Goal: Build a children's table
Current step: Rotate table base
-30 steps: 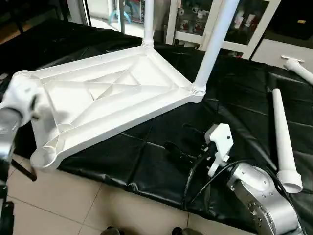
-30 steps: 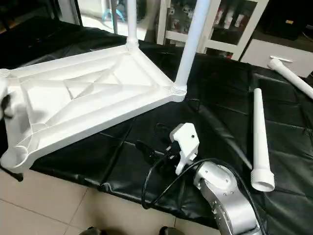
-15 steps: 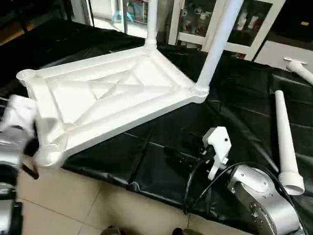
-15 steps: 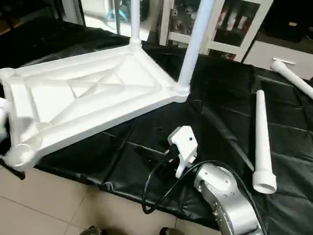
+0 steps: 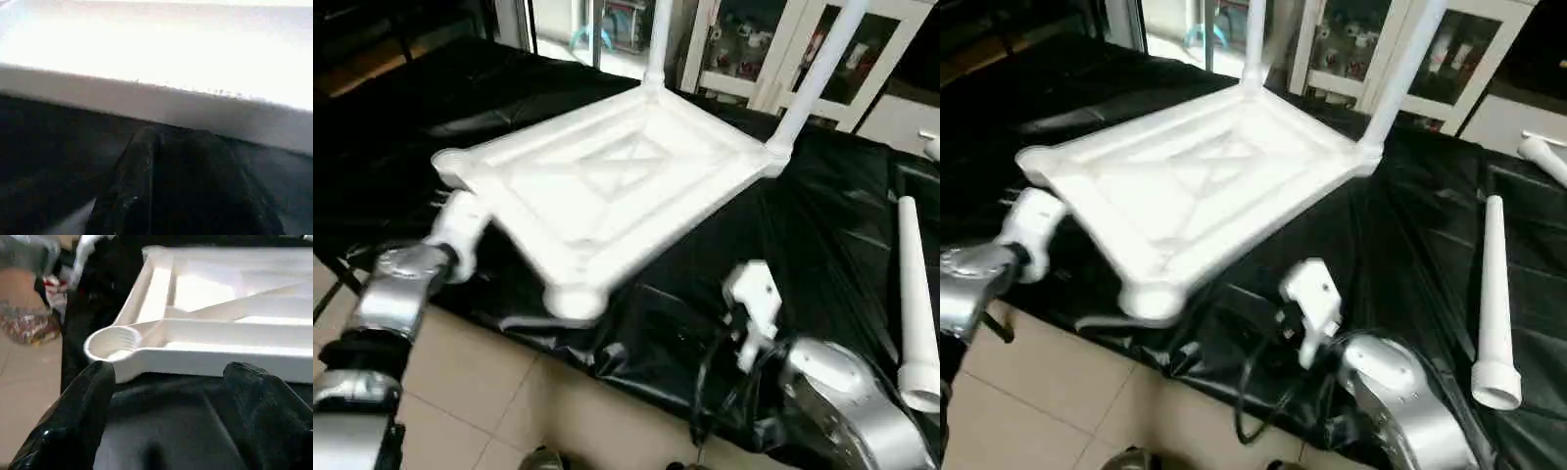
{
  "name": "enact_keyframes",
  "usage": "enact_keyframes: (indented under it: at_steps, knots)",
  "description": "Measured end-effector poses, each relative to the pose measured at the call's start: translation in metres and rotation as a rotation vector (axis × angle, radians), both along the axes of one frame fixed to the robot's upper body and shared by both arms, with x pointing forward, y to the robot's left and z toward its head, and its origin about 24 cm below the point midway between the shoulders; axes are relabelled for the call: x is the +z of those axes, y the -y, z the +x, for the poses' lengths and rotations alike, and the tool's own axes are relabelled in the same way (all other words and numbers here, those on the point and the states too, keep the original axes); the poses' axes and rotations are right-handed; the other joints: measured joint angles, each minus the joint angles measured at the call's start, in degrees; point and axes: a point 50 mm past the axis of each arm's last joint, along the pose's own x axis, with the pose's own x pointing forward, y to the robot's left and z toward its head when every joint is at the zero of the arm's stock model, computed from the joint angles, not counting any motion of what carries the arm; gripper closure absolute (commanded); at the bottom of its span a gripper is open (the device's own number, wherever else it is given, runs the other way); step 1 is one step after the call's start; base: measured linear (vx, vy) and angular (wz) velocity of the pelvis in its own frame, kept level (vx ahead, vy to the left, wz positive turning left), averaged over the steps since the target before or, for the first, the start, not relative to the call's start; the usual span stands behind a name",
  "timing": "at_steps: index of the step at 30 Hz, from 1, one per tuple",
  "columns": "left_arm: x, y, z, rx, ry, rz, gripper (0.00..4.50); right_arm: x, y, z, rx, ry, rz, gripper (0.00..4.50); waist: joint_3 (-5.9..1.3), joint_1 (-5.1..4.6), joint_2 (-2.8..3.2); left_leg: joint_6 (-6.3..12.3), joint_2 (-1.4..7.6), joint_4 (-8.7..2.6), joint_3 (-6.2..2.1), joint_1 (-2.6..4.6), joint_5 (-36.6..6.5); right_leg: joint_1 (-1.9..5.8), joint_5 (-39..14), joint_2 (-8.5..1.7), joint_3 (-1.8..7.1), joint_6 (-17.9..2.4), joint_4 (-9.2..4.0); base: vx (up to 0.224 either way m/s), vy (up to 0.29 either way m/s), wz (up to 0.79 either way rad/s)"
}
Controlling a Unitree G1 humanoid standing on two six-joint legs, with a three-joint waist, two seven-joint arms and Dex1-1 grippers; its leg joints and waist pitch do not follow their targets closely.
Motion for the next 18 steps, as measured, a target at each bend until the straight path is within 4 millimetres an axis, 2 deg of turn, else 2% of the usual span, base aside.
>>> enact_keyframes:
  at_steps: [3,9,11,16,18]
  knots:
    - [-0.001,0.015,-0.005,-0.104,-0.036,-0.001,3.11,0.0,0.008,0.004,-0.06,0.013,-0.037,0.61,-0.01,-0.6,0.18,0.0,0.01,-0.05,-0.06,0.02,0.0,0.0,0.0,0.03,-0.03,0.0,0.03,0.0,0.0,0.0]
    - [0.0,0.027,-0.012,-0.203,-0.077,0.004,3.11,0.001,0.036,0.02,-0.284,0.039,-0.065,0.61,-0.01,-1.33,0.38,-0.02,0.02,-0.08,-0.09,0.04,0.0,-0.01,-0.1,0.06,-0.03,0.1,0.03,0.0,0.0,0.0]
    - [0.002,0.028,-0.016,-0.232,-0.088,0.011,3.11,0.003,0.039,0.021,-0.308,0.045,-0.056,0.61,-0.01,-1.5,0.42,-0.02,0.03,-0.1,-0.09,0.04,0.0,-0.03,-0.1,0.09,-0.03,0.2,0.03,0.0,0.0,0.0]
    - [0.01,0.023,-0.032,-0.324,-0.144,0.058,3.11,0.003,0.04,0.02,-0.311,0.04,-0.03,0.61,0.0,-2.87,0.44,-0.04,0.12,-0.11,-0.07,-0.03,0.0,-0.2,-0.3,0.2,-0.03,0.3,0.06,0.0,0.0,0.0]
    - [0.014,0.027,-0.046,-0.423,-0.169,0.03,3.11,0.003,0.039,0.02,-0.314,0.039,-0.023,0.61,0.01,-3.31,0.44,-0.03,0.13,-0.11,-0.04,-0.11,0.0,-0.3,-0.3,0.22,0.01,0.3,0.05,0.0,0.0,0.0]
